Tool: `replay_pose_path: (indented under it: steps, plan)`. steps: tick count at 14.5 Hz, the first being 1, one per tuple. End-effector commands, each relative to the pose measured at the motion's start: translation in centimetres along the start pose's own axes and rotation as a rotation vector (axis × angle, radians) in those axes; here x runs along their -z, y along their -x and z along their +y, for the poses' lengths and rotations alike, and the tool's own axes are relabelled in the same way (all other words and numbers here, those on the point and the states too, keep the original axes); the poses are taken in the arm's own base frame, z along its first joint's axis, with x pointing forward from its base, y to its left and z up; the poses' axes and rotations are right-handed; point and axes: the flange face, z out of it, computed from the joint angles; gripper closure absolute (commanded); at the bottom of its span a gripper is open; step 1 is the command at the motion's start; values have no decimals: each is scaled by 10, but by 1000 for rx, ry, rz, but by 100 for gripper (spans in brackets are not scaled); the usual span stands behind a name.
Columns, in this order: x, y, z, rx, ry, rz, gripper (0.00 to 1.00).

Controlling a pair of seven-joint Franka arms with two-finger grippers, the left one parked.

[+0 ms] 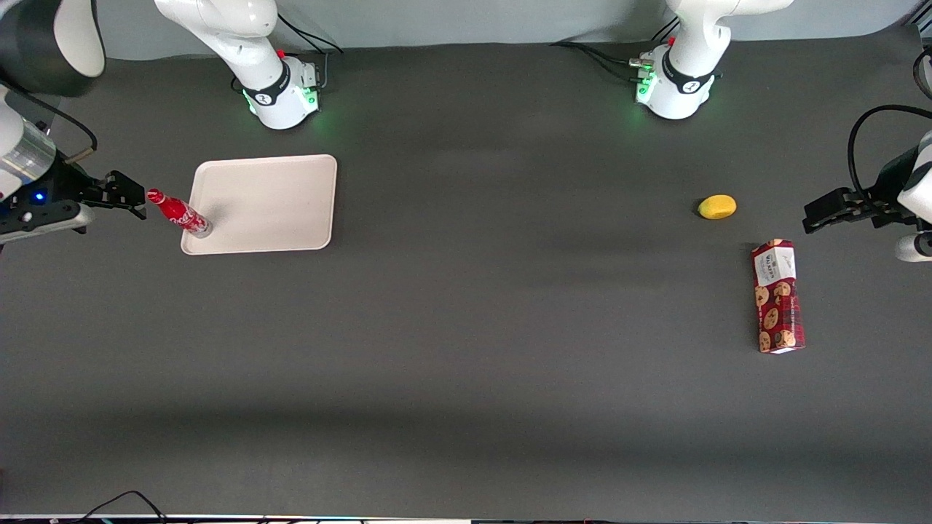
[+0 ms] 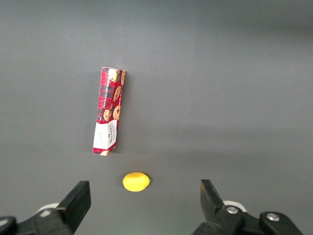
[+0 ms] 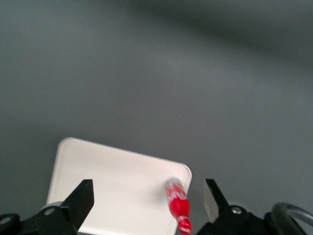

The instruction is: Place coke bottle on tray

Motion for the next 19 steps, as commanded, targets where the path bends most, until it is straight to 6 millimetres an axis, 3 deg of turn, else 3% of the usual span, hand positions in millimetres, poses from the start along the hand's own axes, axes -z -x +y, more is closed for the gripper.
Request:
replay_pose_path:
  steps: [1, 3, 4, 5, 8, 12, 15, 19]
  plan:
    - [14, -50, 6, -22, -47, 45, 0]
    - [21, -73, 9, -36, -50, 73, 0]
    - [26, -85, -9, 2, -25, 81, 0]
    - [29, -81, -5, -6, -3, 71, 0]
    - [37, -60, -32, -153, -16, -26, 0]
    - [23, -3, -46, -200, -53, -13, 0]
    - [18, -5, -16, -243, -65, -7, 0]
    - [22, -12, -20, -247, -107, 9, 0]
